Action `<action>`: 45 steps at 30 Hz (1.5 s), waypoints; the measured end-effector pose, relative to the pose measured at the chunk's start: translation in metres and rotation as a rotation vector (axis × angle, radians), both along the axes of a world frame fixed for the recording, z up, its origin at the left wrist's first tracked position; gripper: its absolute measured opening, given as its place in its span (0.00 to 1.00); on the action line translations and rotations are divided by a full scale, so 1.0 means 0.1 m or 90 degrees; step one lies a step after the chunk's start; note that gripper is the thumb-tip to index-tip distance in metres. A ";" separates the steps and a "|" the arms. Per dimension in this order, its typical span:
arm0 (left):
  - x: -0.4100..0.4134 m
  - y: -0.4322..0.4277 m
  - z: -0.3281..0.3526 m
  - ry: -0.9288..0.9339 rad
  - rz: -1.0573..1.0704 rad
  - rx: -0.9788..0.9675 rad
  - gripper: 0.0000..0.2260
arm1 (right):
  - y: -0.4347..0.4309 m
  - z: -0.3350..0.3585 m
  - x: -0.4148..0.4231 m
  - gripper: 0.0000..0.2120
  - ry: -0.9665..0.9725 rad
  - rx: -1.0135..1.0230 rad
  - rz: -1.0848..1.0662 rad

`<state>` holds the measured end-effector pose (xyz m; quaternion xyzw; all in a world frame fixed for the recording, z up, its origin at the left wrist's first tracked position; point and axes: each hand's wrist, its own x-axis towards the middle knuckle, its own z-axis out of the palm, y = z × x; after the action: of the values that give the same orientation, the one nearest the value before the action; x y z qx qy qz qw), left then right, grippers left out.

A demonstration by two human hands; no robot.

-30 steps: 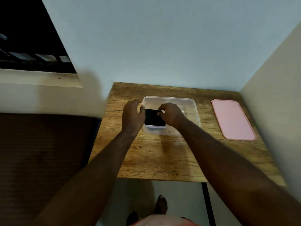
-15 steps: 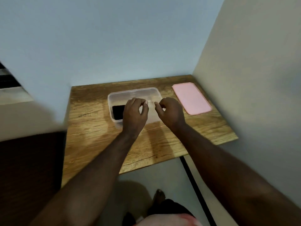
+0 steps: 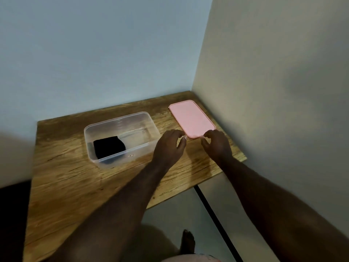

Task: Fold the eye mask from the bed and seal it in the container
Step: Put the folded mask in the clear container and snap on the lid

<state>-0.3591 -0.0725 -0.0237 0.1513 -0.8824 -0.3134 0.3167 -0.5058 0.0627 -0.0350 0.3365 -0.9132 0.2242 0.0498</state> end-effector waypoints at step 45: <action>-0.74 0.07 -0.44 -0.294 0.204 0.509 0.11 | -0.34 -0.25 -0.67 0.10 -0.266 0.142 0.171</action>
<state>-0.4329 -0.0652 -0.0679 0.4604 -0.7056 -0.5336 0.0739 -0.5732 0.0282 -0.0602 0.4045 -0.8699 0.1911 -0.2077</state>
